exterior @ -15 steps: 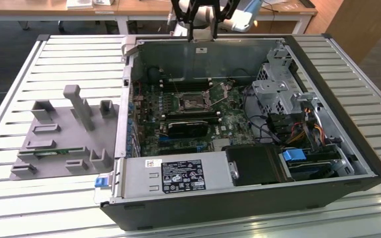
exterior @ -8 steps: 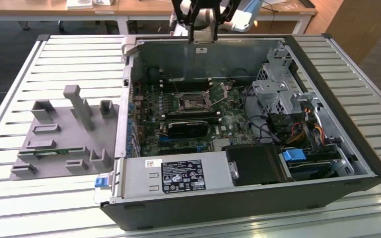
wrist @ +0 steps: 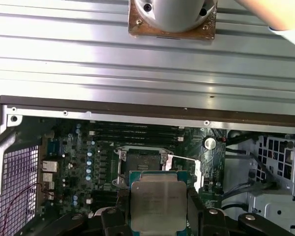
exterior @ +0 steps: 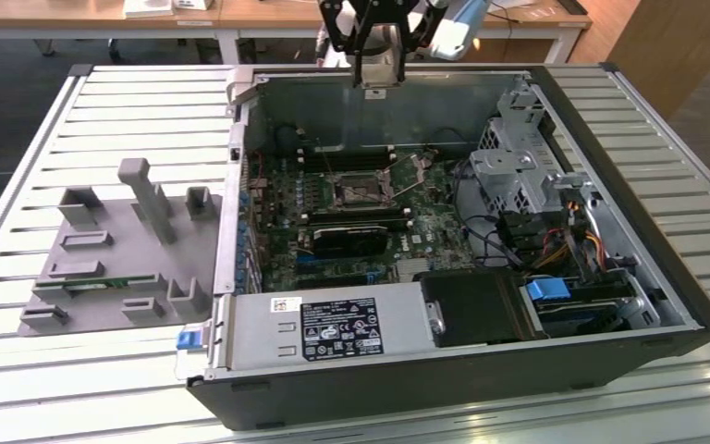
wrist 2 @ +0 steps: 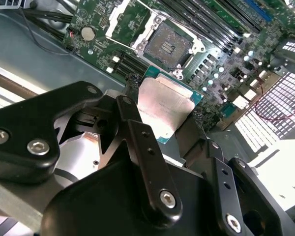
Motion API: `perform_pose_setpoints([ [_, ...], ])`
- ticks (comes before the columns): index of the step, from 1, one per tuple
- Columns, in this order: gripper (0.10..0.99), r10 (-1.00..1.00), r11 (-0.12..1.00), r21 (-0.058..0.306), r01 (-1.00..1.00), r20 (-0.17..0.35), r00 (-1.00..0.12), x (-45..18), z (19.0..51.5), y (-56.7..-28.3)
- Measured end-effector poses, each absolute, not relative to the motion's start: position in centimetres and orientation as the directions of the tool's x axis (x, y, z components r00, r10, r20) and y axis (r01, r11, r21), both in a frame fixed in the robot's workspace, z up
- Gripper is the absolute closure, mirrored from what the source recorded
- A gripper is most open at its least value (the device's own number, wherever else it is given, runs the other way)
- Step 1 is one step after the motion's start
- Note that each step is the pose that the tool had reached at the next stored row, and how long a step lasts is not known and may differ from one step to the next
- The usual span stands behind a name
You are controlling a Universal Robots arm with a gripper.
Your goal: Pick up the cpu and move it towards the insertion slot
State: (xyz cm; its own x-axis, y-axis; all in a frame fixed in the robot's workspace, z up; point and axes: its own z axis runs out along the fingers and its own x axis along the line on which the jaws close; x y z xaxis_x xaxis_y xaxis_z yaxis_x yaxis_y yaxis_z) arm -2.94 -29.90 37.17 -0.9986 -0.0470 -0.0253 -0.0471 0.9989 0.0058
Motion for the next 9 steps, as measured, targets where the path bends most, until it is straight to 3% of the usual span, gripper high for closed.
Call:
perform_pose_setpoints([
  [9,0.545,-0.047,0.999,0.005,-0.047,-0.030,-0.998,-2.94,36.77,-29.73],
])
